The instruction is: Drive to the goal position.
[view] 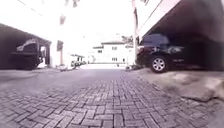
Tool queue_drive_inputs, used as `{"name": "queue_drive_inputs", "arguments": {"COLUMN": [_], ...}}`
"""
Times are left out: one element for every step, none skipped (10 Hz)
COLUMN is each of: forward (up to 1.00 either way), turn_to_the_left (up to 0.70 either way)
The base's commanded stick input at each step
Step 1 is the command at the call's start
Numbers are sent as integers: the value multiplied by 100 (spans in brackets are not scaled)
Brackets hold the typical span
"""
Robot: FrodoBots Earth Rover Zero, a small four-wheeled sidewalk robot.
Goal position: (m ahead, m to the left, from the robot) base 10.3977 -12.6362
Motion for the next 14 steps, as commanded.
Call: {"name": "queue_drive_inputs", "arguments": {"forward": [70,70,70,70,70,70,70,70,70,70,70,70,70,70], "turn_to_the_left": [0,0,0,0,0,0,0,0,0,0,0,0,0,0]}}
